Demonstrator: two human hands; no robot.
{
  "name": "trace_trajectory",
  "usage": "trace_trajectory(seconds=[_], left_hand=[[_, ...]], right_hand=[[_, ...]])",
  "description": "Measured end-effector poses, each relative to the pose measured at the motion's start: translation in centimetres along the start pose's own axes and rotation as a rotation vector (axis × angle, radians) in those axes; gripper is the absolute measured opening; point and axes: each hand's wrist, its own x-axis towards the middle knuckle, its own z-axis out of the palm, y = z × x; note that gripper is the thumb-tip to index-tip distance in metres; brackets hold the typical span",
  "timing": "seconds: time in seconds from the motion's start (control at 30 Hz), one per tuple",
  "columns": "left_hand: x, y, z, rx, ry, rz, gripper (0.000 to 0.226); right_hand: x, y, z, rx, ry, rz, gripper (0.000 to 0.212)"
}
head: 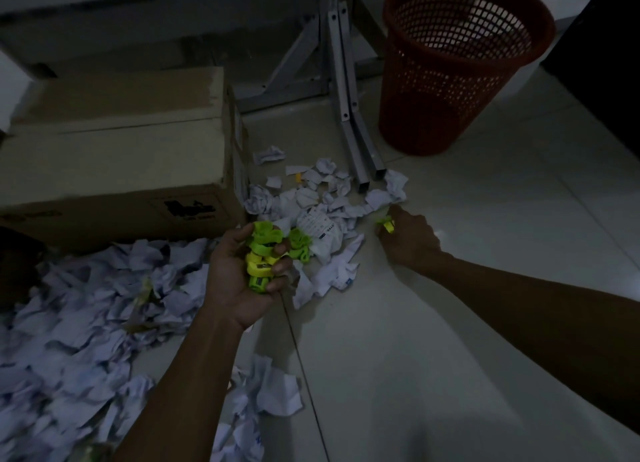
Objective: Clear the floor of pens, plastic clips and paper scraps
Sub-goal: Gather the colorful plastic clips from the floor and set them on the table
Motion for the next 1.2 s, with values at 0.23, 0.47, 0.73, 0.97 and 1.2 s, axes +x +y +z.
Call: trace_trajectory(seconds=[0.23,0.47,0.73,0.97,1.2], left_hand=[[1.6,0.6,1.6,0.072,-0.035,-0.095,0.041],[3.8,2.4,4.1,0.097,-0.067,-0.12,0.038],[1.8,6.6,4.3,0.138,-0.058,-0.125,0.048],[0.8,8.5,3.5,0.261,0.007,-0.15,0.041],[0.0,6.0,0.9,0.228,0.179,-0.185,0.039]], right_hand=[[-0.6,-1.7,-3.0,0.917,-0.235,0.227,0.021],[-1.9,-4.2,-5.3,1.287,-0.56,0.263,0.026],[-3.0,-7.5,-4.2,1.394,-0.663,0.273,0.038],[-3.1,-9.2,-1.9,1.355,-0.687,0.249,0.024],[-2.4,-9.2,0.0,1.287,-0.685,0.234,0.032]])
